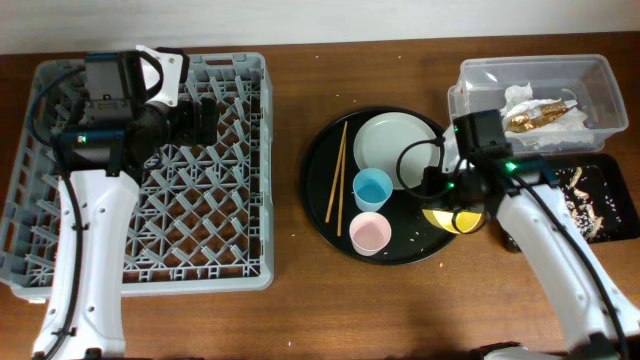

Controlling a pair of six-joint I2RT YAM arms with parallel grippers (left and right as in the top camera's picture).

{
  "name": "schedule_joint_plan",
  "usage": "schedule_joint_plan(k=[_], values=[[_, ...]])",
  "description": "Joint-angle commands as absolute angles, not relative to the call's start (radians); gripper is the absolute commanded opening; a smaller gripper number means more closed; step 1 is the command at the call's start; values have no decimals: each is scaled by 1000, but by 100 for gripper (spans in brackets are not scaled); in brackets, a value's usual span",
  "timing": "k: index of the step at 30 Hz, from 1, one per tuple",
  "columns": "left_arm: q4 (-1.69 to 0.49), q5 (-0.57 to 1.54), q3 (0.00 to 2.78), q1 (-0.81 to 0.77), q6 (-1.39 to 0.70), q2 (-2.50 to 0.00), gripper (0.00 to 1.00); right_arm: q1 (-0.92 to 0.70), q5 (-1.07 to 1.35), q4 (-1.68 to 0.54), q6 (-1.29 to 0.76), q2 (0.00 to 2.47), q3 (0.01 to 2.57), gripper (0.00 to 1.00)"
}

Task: Sort waste into correct bins and load items into the dishwasher rack
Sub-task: 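Set the empty yellow bowl back on the round tray, then grasp the blue cup with the right gripper and lift it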

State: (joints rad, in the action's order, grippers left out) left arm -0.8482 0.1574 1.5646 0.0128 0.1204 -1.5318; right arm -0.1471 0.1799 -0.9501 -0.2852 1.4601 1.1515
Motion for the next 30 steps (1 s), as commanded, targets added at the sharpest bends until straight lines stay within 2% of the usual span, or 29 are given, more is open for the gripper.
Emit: schedule_joint_plan(k=[1,4,5,7,8,13,15,20,22,26,28,30], values=[[-847,161,1583,16,136,-1539,99,-192,138,-940,-297,1563,1156,4],[-846,161,1583,16,136,-1539,99,-250,138,-910,-297,1673,1156,5],[-847,161,1583,16,136,-1539,99,-257,149,-897,-297,1688,1156,8],[-847,161,1583,16,136,-1539,99,-257,154,-883,-297,1689,1156,42],[-846,161,1583,16,136,-1539,99,-254,168,-883,-298,1689,1157,47],[-846,196,1583,15,136,-1539,99,-168,232,-1070,-293,1661,1384,49],[-846,223,1583,15,136,-1539,99,-170,233,-1085,-294,1661,1449,52],[-858,311,1551,4,91,-1541,99,-173,232,-1055,-298,1670,1461,52],[-857,402,1510,-59,3,-1588,98,-173,232,-1056,-298,1684,1460,52],[-818,401,1504,-228,-5,-1729,97,-173,232,-1060,-321,1684,1460,52],[-804,370,1508,-235,-9,-1733,97,-195,232,-1039,-346,1708,1458,50],[-803,370,1520,-216,-52,-1733,97,-238,232,-1024,-361,1760,1458,43]])
